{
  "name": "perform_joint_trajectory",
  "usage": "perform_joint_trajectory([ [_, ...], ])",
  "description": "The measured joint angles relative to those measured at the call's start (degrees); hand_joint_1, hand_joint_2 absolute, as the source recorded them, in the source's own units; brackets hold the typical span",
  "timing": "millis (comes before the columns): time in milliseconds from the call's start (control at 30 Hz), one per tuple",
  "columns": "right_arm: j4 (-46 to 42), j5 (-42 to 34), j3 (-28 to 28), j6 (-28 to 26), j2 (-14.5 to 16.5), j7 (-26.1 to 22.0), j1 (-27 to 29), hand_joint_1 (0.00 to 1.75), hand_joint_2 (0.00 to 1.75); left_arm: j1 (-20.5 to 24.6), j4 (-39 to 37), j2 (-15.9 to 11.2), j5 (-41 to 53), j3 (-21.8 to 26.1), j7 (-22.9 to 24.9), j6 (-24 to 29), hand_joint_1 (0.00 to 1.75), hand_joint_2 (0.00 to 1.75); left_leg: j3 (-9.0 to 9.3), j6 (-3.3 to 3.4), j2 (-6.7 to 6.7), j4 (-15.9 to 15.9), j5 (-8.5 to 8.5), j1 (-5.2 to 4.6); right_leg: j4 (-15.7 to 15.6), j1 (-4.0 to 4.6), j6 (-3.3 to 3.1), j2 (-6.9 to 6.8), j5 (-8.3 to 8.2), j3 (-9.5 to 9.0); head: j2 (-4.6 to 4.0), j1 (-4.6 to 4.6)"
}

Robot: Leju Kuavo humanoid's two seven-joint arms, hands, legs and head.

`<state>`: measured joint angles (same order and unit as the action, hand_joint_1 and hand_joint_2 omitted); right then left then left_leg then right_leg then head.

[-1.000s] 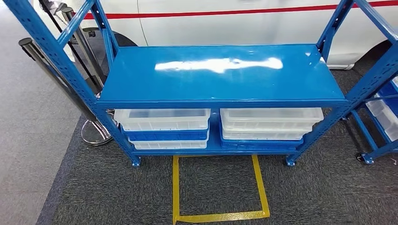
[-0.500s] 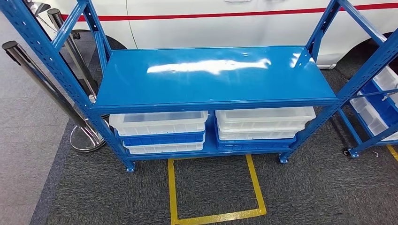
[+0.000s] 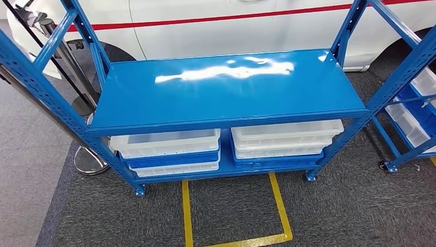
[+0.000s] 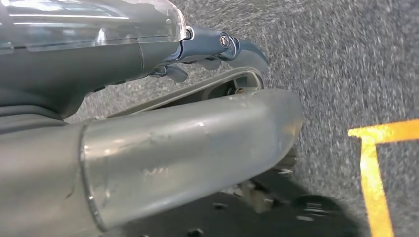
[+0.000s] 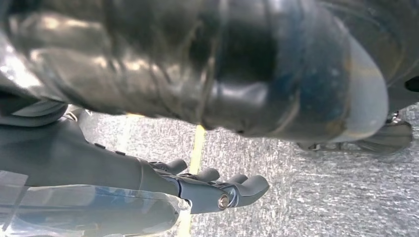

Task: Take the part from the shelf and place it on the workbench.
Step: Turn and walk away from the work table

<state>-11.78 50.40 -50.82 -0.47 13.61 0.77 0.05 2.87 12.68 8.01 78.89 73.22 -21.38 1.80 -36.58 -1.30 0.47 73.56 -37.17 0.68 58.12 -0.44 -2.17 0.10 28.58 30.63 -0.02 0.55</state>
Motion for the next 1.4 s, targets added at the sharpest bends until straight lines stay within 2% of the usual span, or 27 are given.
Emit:
perform_joint_trajectory([
  [33,0.0,0.03,-0.01,-0.01,0.01,0.0,0.02,0.0,0.0,-0.07,-0.01,0.01,0.02,0.0,0.04,0.01,0.0,0.0,-1.17,-0.09,0.0,0.73,1.04,0.07,0.01,-0.02,0.07,0.16,0.37,-0.45,0.0,0.0],
  [67,0.0,0.05,-0.01,-0.01,0.01,0.0,0.04,0.0,0.0,-0.15,-0.01,0.01,0.04,0.0,0.06,0.01,0.0,0.0,-1.25,-0.08,0.0,-0.82,3.29,0.11,0.02,-0.04,0.21,0.33,0.78,-1.04,0.0,-0.01],
  [133,0.01,0.17,-0.03,-0.01,0.01,0.01,0.1,0.0,0.0,-0.36,0.0,-0.01,0.1,0.0,0.0,0.02,0.0,0.0,0.89,0.28,-0.06,-8.05,8.86,0.07,0.05,-0.04,0.6,0.58,1.68,-2.17,0.0,0.02],
  [167,0.02,0.26,-0.04,-0.02,0.02,0.01,0.08,0.0,0.0,-0.41,0.01,-0.02,0.16,0.0,-0.07,0.02,0.0,0.0,2.0,0.63,-0.13,-11.33,10.52,-0.05,0.14,0.04,0.9,0.7,2.09,-2.42,0.01,0.01],
  [233,0.03,0.51,-0.08,-0.15,0.02,0.01,-0.01,0.0,0.0,-0.4,0.01,-0.03,0.3,0.0,-0.16,0.05,0.0,0.0,2.91,1.35,-0.25,-14.11,11.15,-0.34,0.16,0.14,1.5,0.78,2.59,-2.41,0.01,0.03],
  [333,0.02,0.88,-0.14,-0.69,0.02,0.04,-0.1,0.0,0.0,-0.36,0.0,0.04,0.43,0.0,-0.21,0.17,0.0,0.0,3.26,2.38,-0.21,-14.93,10.98,-0.2,0.38,0.1,2.39,0.66,3.28,-2.54,0.01,0.03],
  [400,0.02,0.98,-0.15,-0.85,0.01,0.08,-0.11,0.0,0.0,-0.37,0.0,0.11,0.46,0.0,-0.23,0.19,0.0,0.0,3.69,3.12,-0.07,-15.53,11.0,0.08,4.38,0.04,2.92,0.46,5.7,-0.75,0.01,0.04],
  [467,0.02,0.98,-0.18,-0.86,-0.01,0.13,-0.09,0.0,0.0,-0.3,0.01,0.12,0.46,0.0,-0.25,0.22,0.0,0.0,3.87,3.54,0.04,-15.6,10.8,0.01,12.14,-0.06,3.25,0.33,9.08,3.49,0.01,0.04],
  [500,0.02,0.98,-0.2,-0.86,-0.01,0.16,-0.08,0.0,0.44,-0.26,0.02,0.12,0.46,0.0,-0.25,0.24,0.0,0.0,3.97,3.61,0.05,-15.58,10.67,-0.02,15.26,-0.12,3.36,0.31,9.84,5.43,0.01,0.04],
  [533,0.02,0.98,-0.22,-0.86,-0.02,0.19,-0.06,0.0,0.87,-0.26,0.02,0.12,0.46,0.0,-0.25,0.25,0.0,0.0,4.15,3.62,0.05,-15.54,10.51,-0.04,16.53,-0.19,3.43,0.27,9.38,6.52,0.0,0.04],
  [567,0.02,0.98,-0.24,-0.86,-0.03,0.21,-0.04,0.0,1.31,-0.27,0.02,0.12,0.47,0.0,-0.24,0.24,0.0,0.0,4.41,3.57,0.03,-15.49,10.32,-0.04,15.49,-0.26,3.42,0.23,7.74,6.48,0.0,0.05],
  [600,0.02,0.99,-0.26,-0.86,-0.04,0.21,-0.03,0.0,1.75,-0.29,0.02,0.14,0.47,0.0,-0.24,0.24,0.0,0.0,4.74,3.46,0.01,-15.43,10.1,-0.04,12.32,-0.31,3.34,0.15,5.24,5.35,0.0,0.05],
  [667,0.02,1.13,-0.28,-0.92,-0.06,0.19,-0.02,0.0,1.75,-0.34,0.01,0.18,0.48,0.0,-0.21,0.25,0.0,0.0,5.11,3.01,-0.02,-15.2,9.57,-0.16,4.81,-0.25,2.95,-0.07,1.3,2.4,0.0,0.05],
  [700,0.02,1.28,-0.3,-0.97,-0.06,0.15,-0.06,0.0,1.75,-0.34,0.0,0.2,0.5,0.0,-0.18,0.29,0.0,0.0,5.18,2.7,-0.01,-15.1,9.37,-0.27,2.47,-0.16,2.68,-0.13,0.42,1.5,0.0,0.04],
  [800,0.02,1.75,-0.31,-1.3,-0.04,0.05,-0.11,0.0,1.75,-0.23,0.01,0.2,0.57,0.0,-0.08,0.44,0.0,0.0,5.36,1.71,0.03,-15.15,9.23,-0.4,1.26,0.03,1.79,-0.02,0.2,1.18,0.01,0.04],
  [867,0.02,1.92,-0.32,-1.68,-0.01,0.06,-0.08,0.0,1.75,-0.19,0.01,0.19,0.69,0.0,0.01,0.64,0.0,0.0,4.94,1.08,-0.02,-13.78,8.06,-0.21,0.87,-0.14,1.01,-0.06,-0.04,0.95,0.02,0.03],
  [900,0.01,1.99,-0.34,-1.78,0.01,0.06,-0.09,0.0,1.75,-0.19,0.02,0.18,0.78,0.0,0.05,0.75,0.0,0.0,3.99,0.78,-0.06,-11.53,6.58,-0.11,0.69,-0.27,0.64,-0.09,-0.15,0.84,0.02,0.02],
  [1000,-0.03,2.28,-0.44,-1.43,-0.05,-0.2,-0.15,0.0,1.75,-0.28,0.0,0.19,0.94,0.0,0.12,0.92,0.0,0.0,-0.95,-0.12,-0.09,-1.04,1.66,0.26,0.65,-0.21,0.0,-0.13,-0.08,0.77,0.01,0.03],
  [1033,-0.07,2.28,-0.54,-1.33,-0.1,-0.36,-0.18,0.0,1.75,-0.32,-0.01,0.19,0.94,0.0,0.1,0.92,0.0,0.0,-1.79,-0.41,-0.09,0.59,1.57,0.4,0.65,-0.18,-0.09,-0.11,-0.03,0.7,0.0,0.03],
  [1067,-0.13,2.21,-0.69,-1.33,-0.14,-0.51,-0.23,0.0,1.75,-0.35,0.0,0.18,0.94,0.0,0.05,0.92,0.0,0.0,-1.6,-0.64,-0.09,0.05,2.61,0.57,0.66,-0.18,-0.13,-0.04,0.04,0.57,0.0,0.03],
  [1100,-0.17,2.11,-0.89,-1.41,-0.15,-0.61,-0.3,0.0,1.75,-0.36,0.01,0.16,0.93,0.0,-0.04,0.93,0.0,0.0,-0.28,-0.84,-0.08,-2.81,4.64,0.77,0.68,-0.21,-0.13,0.06,0.13,0.38,0.0,0.03],
  [1133,-0.24,2.03,-1.1,-1.51,-0.15,-0.64,-0.38,0.0,1.31,-0.36,0.01,0.14,0.93,0.0,-0.17,0.95,0.0,0.0,1.72,-1.01,-0.08,-7.16,6.87,0.98,0.72,-0.2,-0.04,0.15,0.27,0.2,0.01,0.02],
  [1200,-0.35,2.01,-1.35,-1.63,-0.19,-0.64,-0.55,0.0,0.44,-0.29,0.0,0.11,0.93,0.0,-0.41,0.98,0.0,0.87,5.0,-0.98,-0.19,-14.11,9.32,1.09,0.97,0.08,0.37,0.3,0.65,0.04,0.01,0.04],
  [1233,-0.39,2.02,-1.42,-1.64,-0.18,-0.61,-0.57,0.0,0.44,-0.25,-0.01,0.13,0.93,0.0,-0.5,0.99,0.0,1.31,5.68,-0.79,-0.27,-15.57,9.55,1.06,1.06,0.24,0.56,0.33,0.79,0.05,0.01,0.04],
  [1267,-0.42,2.03,-1.48,-1.65,-0.17,-0.58,-0.56,0.0,0.87,-0.23,-0.01,0.14,0.92,0.0,-0.53,1.03,0.0,1.75,5.79,-0.54,-0.34,-15.74,9.4,0.92,1.13,0.37,0.71,0.35,0.85,0.08,0.01,0.05],
  [1333,-0.44,2.04,-1.63,-1.67,-0.14,-0.52,-0.53,0.0,1.75,-0.27,-0.01,0.14,0.88,0.01,-0.48,1.2,0.0,1.75,5.76,-0.25,-0.39,-15.65,9.51,0.73,1.06,0.32,0.89,0.41,0.79,0.07,0.01,0.04],
  [1400,-0.52,2.05,-1.79,-1.72,-0.15,-0.52,-0.63,0.0,1.75,-0.28,0.0,0.13,0.85,0.02,-0.23,1.44,0.0,1.75,5.75,-0.11,-0.39,-15.61,9.43,0.57,0.97,0.21,1.09,0.47,0.74,0.04,0.01,0.05],
])
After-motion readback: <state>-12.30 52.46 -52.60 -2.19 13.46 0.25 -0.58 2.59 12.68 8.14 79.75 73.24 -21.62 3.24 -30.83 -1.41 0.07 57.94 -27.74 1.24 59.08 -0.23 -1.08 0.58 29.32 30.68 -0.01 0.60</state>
